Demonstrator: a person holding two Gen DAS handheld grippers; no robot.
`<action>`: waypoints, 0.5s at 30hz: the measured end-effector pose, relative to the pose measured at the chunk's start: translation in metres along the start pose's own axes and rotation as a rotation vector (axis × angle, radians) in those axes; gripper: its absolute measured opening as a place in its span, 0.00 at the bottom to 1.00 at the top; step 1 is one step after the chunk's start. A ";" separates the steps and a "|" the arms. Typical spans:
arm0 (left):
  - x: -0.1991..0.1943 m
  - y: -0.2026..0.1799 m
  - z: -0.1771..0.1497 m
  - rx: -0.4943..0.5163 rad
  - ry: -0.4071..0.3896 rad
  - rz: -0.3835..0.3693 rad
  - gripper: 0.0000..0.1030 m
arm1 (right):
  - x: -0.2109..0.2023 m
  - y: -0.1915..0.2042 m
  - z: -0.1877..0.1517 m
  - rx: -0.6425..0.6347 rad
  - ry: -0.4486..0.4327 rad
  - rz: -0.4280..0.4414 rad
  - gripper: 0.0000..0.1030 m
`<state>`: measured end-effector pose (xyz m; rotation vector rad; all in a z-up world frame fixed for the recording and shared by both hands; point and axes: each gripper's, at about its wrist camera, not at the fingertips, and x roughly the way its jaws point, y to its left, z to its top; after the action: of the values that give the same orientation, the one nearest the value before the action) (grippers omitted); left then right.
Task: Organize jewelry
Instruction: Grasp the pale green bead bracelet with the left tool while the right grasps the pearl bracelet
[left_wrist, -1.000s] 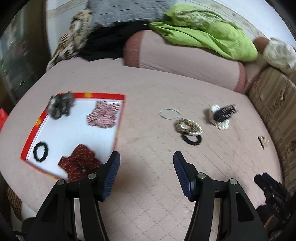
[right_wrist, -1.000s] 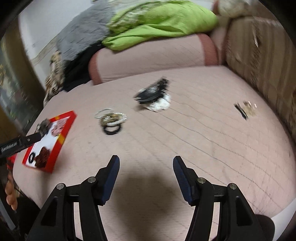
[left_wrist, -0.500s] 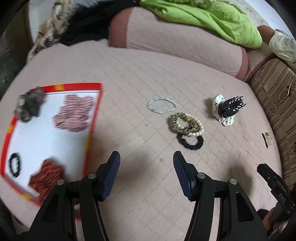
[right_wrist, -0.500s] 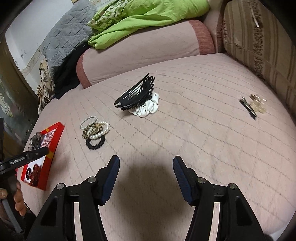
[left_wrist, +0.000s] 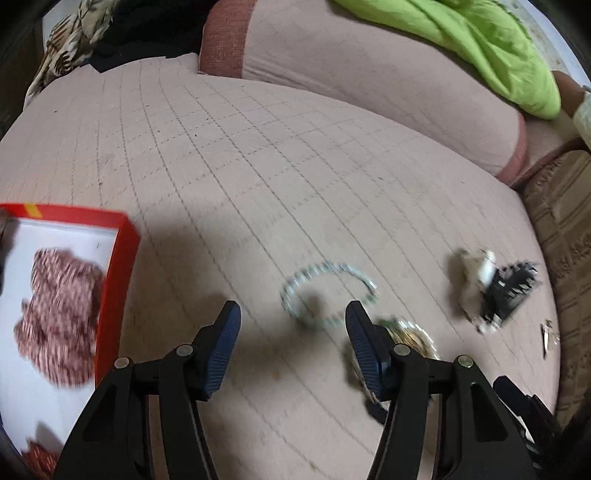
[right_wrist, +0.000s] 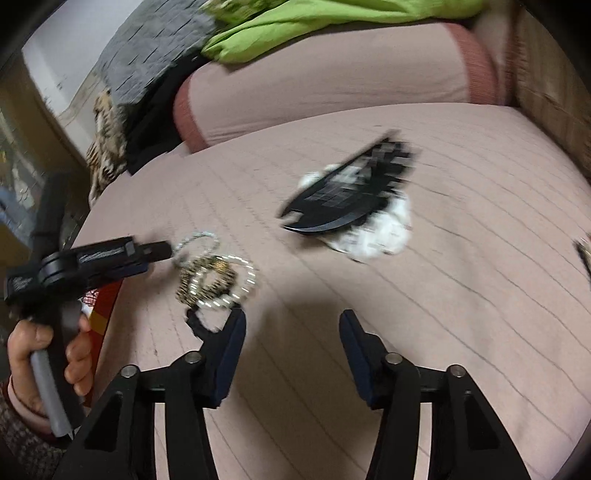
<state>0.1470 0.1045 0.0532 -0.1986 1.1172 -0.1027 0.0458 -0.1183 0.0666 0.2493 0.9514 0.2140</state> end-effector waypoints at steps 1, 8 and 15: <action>0.006 0.000 0.003 0.008 0.005 0.017 0.57 | 0.006 0.004 0.003 -0.013 0.006 0.007 0.49; 0.020 -0.017 0.011 0.128 -0.018 0.078 0.56 | 0.051 0.026 0.014 -0.101 0.071 -0.021 0.29; 0.025 -0.030 0.000 0.234 -0.066 0.140 0.50 | 0.060 0.034 0.020 -0.123 0.063 -0.038 0.29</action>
<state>0.1581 0.0707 0.0378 0.0849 1.0412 -0.1008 0.0935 -0.0716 0.0418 0.1117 1.0010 0.2460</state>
